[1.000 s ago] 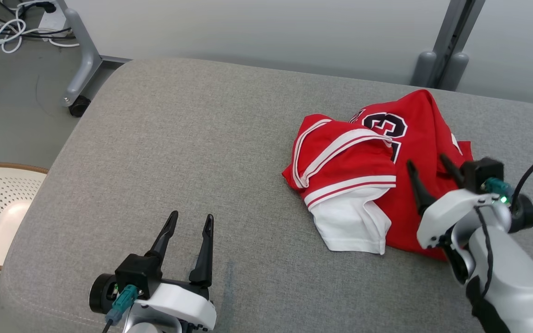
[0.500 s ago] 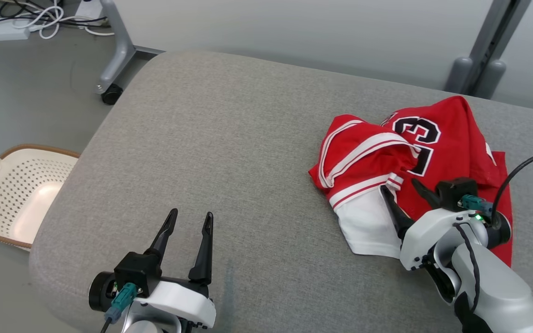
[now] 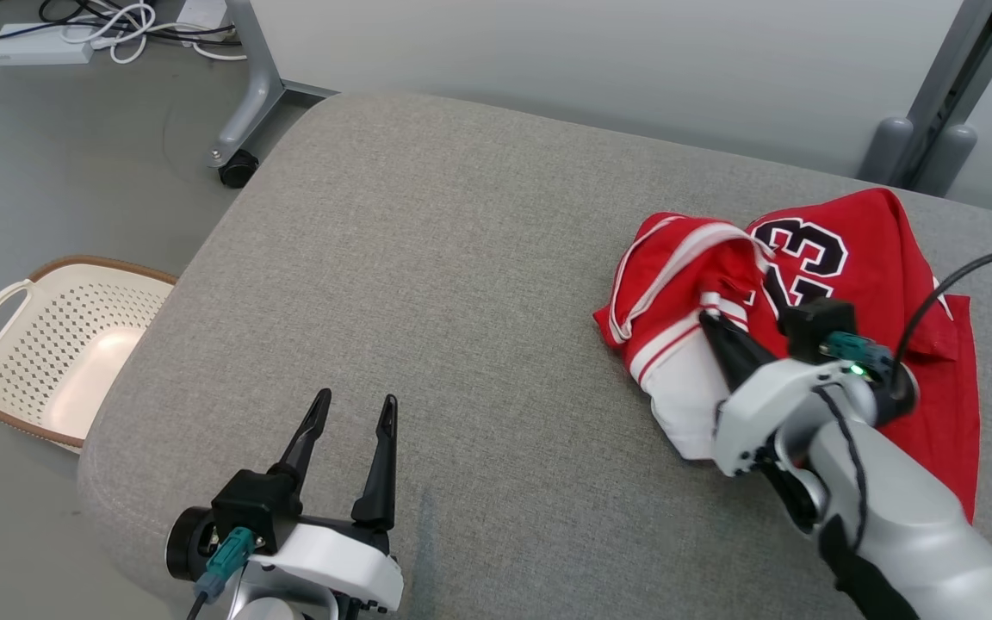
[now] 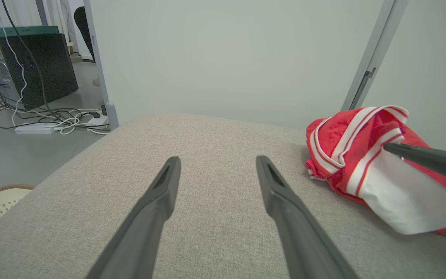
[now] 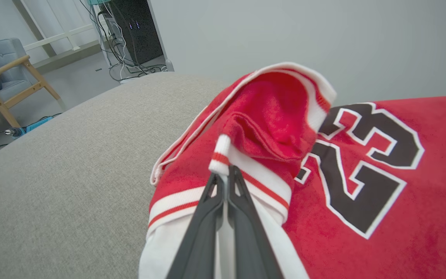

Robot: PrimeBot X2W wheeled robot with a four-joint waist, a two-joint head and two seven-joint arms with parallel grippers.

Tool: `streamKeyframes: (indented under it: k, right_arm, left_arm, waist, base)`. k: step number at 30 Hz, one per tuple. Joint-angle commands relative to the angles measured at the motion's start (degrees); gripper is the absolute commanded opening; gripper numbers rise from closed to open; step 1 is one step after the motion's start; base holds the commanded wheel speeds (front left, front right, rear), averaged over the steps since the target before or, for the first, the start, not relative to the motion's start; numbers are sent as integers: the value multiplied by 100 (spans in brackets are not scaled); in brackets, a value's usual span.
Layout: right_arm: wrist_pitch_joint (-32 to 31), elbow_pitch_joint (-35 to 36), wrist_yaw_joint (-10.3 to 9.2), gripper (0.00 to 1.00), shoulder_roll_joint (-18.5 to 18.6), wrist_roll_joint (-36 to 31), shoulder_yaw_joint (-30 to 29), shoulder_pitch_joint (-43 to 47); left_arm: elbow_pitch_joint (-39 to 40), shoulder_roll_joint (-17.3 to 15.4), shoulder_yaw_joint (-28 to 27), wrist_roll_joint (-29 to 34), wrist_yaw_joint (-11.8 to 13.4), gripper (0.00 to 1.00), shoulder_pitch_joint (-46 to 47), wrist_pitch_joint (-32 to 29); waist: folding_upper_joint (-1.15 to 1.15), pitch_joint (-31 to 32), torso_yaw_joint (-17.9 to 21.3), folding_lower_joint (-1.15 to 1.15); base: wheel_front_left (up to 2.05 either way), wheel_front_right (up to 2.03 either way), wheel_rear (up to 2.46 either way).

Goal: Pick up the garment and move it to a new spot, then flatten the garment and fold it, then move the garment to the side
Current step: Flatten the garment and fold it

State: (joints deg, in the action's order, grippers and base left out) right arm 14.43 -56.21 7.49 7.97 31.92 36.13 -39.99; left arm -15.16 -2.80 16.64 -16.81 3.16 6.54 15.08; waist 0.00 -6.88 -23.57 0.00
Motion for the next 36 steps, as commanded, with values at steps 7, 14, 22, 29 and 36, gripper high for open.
streamKeyframes:
  k: [7,14,22,29,36]
  right_arm:
    - [80,563,1,0,-389,226,690,-187]
    - [-90,850,1,0,-504,791,1516,-308]
    - [-175,1008,1,100,-493,1559,2318,-508]
    - [56,611,1,100,-488,1719,2355,-802]
    - [80,393,1,100,-411,1095,1382,-913]
  left_arm:
    - [31,-23,16,-58,45,100,5,12]
    - [26,-22,15,-85,44,100,16,12]
    - [37,-23,84,-145,64,100,85,12]
    - [66,-21,53,-148,124,100,53,12]
    - [115,-22,-34,-89,109,100,-2,11]
  waist:
    - [0,37,-105,0]
    - [0,4,-241,0]
    - [0,-77,-359,0]
    - [0,-103,-289,0]
    - [0,-75,78,0]
  base:
    - [0,0,0]
    - [0,0,0]
    - [0,0,0]
    - [0,0,0]
    - [0,0,0]
